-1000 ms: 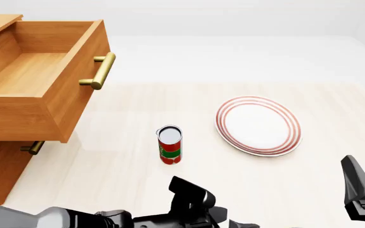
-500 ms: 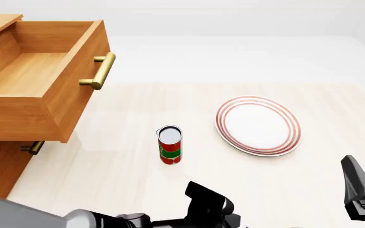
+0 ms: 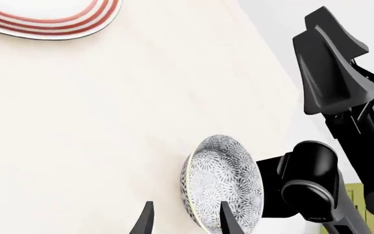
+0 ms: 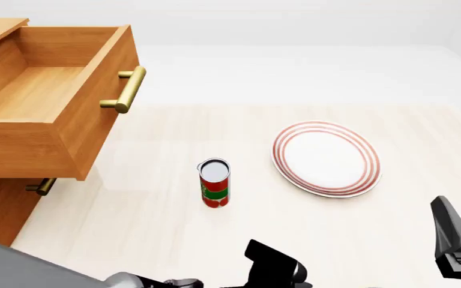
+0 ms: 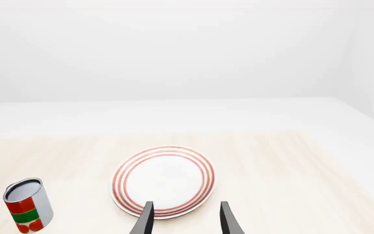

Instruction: Put the bowl in the top drawer of the cabinet.

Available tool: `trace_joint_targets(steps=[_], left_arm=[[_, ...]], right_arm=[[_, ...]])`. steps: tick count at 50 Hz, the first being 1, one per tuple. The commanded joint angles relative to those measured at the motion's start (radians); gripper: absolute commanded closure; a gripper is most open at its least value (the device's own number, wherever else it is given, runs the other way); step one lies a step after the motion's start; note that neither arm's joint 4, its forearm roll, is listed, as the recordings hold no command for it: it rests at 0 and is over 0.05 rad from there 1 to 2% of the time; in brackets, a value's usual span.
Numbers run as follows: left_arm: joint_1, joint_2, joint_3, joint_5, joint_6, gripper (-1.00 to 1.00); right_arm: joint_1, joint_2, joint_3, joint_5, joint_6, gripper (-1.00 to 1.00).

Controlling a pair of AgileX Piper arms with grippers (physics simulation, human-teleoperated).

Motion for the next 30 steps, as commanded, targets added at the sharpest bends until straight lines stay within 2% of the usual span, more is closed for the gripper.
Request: trace_joint_targets(steps=[1, 30], left_arm=[[-0.011, 0.029, -0.012, -0.01, -0.011, -1.0], [-0.03, 0.086, -0.031, -0.04, -0.035, -1.0]], right_arm=[[0.0, 0.0, 0.0, 0.0, 0.0, -1.0], [0.0, 0.0, 0.0, 0.0, 0.0, -1.0]])
